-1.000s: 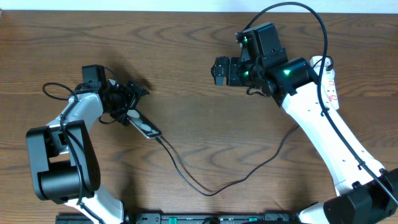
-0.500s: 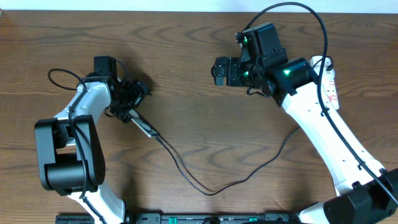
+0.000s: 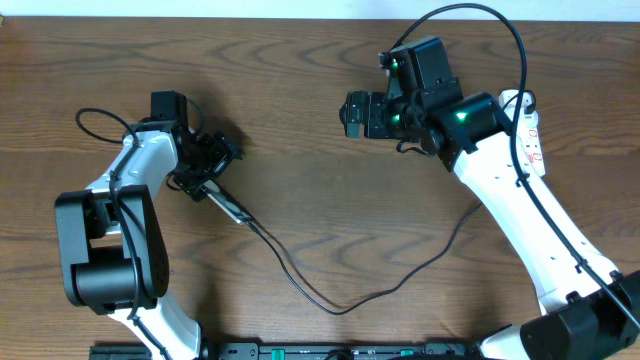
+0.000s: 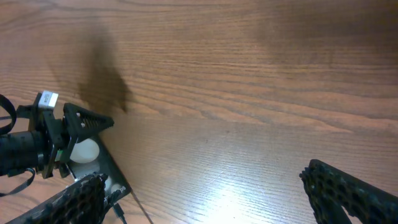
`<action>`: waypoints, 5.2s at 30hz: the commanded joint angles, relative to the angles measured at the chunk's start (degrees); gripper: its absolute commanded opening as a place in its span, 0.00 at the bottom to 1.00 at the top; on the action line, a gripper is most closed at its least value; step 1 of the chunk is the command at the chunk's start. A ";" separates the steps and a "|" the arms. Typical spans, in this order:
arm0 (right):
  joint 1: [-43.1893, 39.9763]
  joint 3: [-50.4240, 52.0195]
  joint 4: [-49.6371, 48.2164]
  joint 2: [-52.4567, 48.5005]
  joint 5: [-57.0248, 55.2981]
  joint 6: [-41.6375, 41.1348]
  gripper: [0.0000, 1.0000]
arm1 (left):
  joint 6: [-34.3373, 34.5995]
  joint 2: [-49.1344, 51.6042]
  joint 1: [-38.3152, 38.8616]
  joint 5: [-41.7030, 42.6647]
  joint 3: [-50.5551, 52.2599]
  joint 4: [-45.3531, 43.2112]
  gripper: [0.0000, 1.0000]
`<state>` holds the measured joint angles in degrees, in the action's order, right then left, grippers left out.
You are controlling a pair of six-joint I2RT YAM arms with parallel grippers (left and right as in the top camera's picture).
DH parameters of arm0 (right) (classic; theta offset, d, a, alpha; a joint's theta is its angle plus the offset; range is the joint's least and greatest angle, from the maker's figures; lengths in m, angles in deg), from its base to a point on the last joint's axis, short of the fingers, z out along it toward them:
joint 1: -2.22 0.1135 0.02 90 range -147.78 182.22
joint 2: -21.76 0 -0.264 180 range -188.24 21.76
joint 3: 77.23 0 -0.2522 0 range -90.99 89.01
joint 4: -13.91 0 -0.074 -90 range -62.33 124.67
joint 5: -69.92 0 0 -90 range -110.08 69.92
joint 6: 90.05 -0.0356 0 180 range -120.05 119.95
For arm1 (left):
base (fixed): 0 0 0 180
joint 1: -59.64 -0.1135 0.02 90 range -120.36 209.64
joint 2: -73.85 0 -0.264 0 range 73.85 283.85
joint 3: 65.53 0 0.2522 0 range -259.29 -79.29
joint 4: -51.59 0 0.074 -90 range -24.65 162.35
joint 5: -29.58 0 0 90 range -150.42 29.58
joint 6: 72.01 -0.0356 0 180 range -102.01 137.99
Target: Plug charger to phone and switch on socket
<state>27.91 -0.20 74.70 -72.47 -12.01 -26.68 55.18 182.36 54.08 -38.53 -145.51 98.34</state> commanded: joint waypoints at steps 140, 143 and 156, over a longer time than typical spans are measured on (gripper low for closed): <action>-54.97 -16.06 13.18 -29.88 27.76 50.77 0.99 | -38.03 -22.36 8.87 -8.26 -27.23 24.61 0.91; -54.36 -16.06 12.31 -31.69 29.64 51.52 0.99 | -38.03 -22.36 8.87 -8.26 -27.23 24.61 0.91; -52.19 -16.06 11.41 -37.35 30.05 51.54 0.99 | -38.03 -22.36 8.87 -8.26 -27.23 24.61 0.91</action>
<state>-25.29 -15.55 86.20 -108.91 16.32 23.70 17.93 160.00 63.13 -46.22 -171.89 122.82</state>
